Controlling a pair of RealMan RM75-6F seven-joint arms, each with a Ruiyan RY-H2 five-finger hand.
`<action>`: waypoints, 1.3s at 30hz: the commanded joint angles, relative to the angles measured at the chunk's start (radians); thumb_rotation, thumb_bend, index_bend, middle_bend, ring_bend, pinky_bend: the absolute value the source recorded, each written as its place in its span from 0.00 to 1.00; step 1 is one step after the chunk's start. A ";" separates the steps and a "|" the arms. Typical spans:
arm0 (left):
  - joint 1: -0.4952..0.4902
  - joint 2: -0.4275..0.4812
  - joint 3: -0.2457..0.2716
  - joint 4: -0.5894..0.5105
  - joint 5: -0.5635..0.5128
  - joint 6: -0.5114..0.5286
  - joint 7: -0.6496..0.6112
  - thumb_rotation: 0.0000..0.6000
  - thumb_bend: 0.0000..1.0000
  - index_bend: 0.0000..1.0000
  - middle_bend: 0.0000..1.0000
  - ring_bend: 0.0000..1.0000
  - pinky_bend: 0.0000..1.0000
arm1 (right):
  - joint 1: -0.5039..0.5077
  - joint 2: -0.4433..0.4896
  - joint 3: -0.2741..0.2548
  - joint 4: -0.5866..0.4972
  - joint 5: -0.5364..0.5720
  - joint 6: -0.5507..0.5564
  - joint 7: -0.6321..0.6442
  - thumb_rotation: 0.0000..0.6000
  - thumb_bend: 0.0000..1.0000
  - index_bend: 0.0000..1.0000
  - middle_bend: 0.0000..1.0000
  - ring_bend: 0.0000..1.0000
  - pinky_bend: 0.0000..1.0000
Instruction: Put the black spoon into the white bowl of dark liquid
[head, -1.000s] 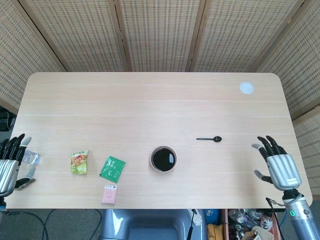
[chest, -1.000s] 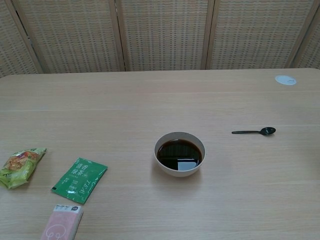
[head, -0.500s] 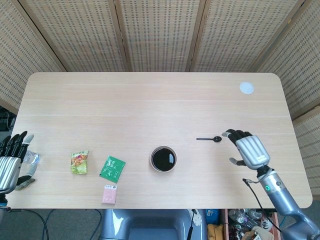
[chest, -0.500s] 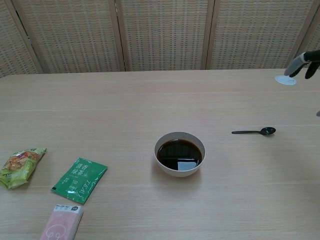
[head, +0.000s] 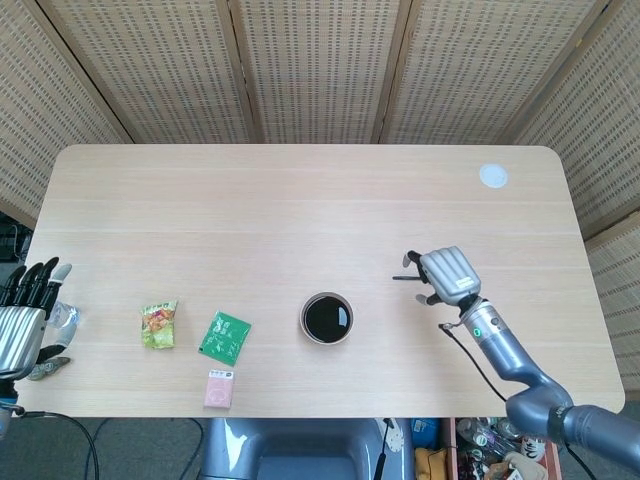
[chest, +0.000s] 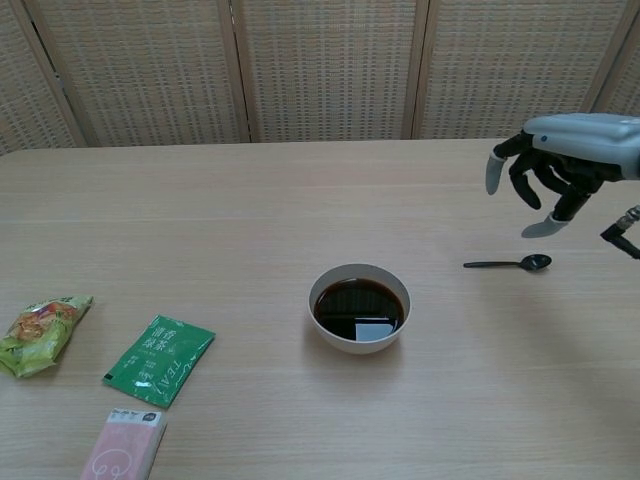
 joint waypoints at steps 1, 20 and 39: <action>-0.003 0.000 -0.001 0.003 -0.003 -0.004 -0.002 1.00 0.36 0.00 0.01 0.00 0.00 | 0.039 -0.077 0.014 0.089 0.034 -0.015 -0.004 1.00 0.35 0.50 0.82 0.87 0.94; -0.013 -0.003 0.001 0.021 -0.016 -0.020 -0.014 1.00 0.36 0.00 0.01 0.00 0.00 | 0.153 -0.256 -0.002 0.296 0.156 -0.099 -0.141 1.00 0.38 0.57 0.92 0.97 1.00; -0.015 -0.002 0.007 0.023 -0.022 -0.025 -0.014 1.00 0.36 0.00 0.01 0.00 0.00 | 0.174 -0.338 -0.017 0.449 0.198 -0.109 -0.151 1.00 0.47 0.57 0.92 0.97 1.00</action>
